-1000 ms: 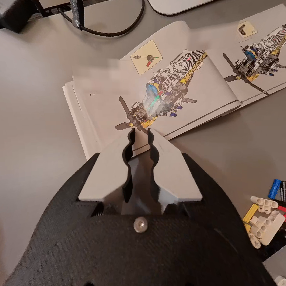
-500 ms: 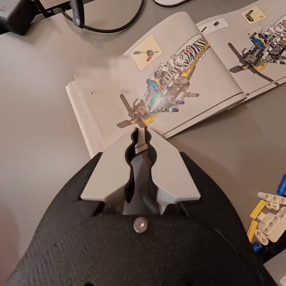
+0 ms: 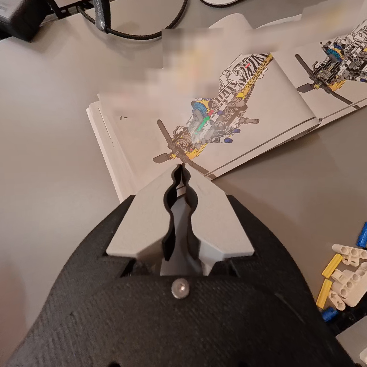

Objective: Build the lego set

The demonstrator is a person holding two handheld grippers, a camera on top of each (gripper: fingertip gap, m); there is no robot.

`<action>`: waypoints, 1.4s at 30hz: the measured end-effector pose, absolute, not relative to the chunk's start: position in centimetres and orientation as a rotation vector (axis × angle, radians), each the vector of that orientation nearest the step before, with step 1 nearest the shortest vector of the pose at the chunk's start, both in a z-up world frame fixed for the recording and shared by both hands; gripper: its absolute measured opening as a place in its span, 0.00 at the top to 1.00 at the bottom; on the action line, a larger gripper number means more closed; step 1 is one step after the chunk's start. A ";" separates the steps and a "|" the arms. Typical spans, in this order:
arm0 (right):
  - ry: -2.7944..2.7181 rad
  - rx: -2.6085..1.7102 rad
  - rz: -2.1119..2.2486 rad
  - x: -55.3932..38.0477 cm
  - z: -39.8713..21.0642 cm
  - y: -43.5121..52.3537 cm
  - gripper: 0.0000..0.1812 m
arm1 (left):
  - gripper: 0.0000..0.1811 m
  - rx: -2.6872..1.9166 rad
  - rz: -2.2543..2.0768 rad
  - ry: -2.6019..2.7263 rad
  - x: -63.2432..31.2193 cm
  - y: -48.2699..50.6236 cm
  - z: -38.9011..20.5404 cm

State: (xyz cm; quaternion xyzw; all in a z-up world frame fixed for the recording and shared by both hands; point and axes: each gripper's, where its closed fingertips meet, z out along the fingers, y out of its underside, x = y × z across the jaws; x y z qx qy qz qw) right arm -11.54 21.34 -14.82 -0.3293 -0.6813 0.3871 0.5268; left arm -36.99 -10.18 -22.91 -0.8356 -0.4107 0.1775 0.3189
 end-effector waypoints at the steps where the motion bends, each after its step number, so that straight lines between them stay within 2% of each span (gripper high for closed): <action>1: -1.630 -0.787 0.924 -11.5 -14.8 21.3 0.98 | 0.99 -2.197 0.460 -1.082 -36.9 -10.2 -22.9; 8: -1.636 -0.785 0.916 -11.6 -14.9 21.3 0.98 | 0.99 -2.230 0.365 -1.048 -35.8 -10.4 -22.9; 15: -1.635 -0.786 0.915 -11.6 -14.9 21.3 0.98 | 1.00 -2.223 0.025 -0.975 -32.9 -10.1 -22.8; 20: -1.635 -0.785 0.912 -11.6 -14.9 21.3 0.99 | 1.00 -2.203 0.005 -0.944 -32.8 -9.8 -22.4; 26: -1.626 -0.793 0.927 -11.6 -14.8 21.5 0.99 | 1.00 -1.842 0.057 -0.722 -32.7 -5.4 -14.8; 34: -1.639 -0.781 0.907 -11.7 -15.0 21.3 0.99 | 1.00 -2.221 0.271 -0.817 -33.2 -5.1 -21.9; 42: -1.640 -0.780 0.906 -11.7 -15.0 21.3 0.99 | 1.00 -2.301 0.330 -0.777 -33.2 -5.8 -22.8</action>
